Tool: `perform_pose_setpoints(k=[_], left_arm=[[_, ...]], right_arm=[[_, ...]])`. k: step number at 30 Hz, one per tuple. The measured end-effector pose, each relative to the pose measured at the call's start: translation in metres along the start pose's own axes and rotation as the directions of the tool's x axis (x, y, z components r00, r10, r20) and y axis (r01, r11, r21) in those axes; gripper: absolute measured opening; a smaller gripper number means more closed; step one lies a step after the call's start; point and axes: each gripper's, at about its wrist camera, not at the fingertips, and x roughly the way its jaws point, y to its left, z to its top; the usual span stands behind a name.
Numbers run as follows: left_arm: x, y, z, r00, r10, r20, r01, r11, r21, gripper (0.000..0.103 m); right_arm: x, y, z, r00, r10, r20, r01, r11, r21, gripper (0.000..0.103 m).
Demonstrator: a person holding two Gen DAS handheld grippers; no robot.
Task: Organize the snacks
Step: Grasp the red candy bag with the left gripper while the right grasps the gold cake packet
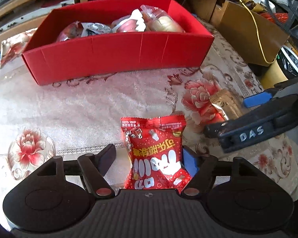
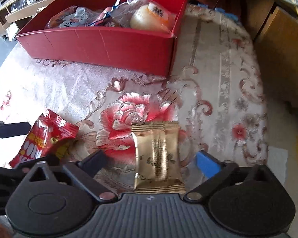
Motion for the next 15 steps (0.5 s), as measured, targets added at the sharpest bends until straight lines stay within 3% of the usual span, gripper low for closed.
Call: perform_pose_setpoints(k=[5,8,11,15], left_arm=[[0.006,0.001,0.001,1.000,0.027,-0.002,-0.027,1.000,-0.002,0.087],[0.008,-0.002,0.001,0.999,0.033,-0.005,-0.033,0.999,0.011,0.090],[0.010,-0.004,0.002,0.999,0.037,-0.009,-0.037,0.999,0.018,0.091],[0.009,0.000,0.002,0.999,0.039,-0.007,-0.039,0.999,0.003,0.087]], right_arm=[[0.003,0.003,0.010,0.999,-0.024,-0.031,0.025,0.999,0.029,0.103],[0.004,0.002,0.013,0.999,-0.036,0.013,0.035,0.998,0.058,0.103],[0.003,0.001,0.009,0.998,-0.038,0.055,0.035,0.997,0.064,0.103],[-0.002,0.002,0.004,0.999,-0.025,0.046,0.024,0.999,0.031,0.103]])
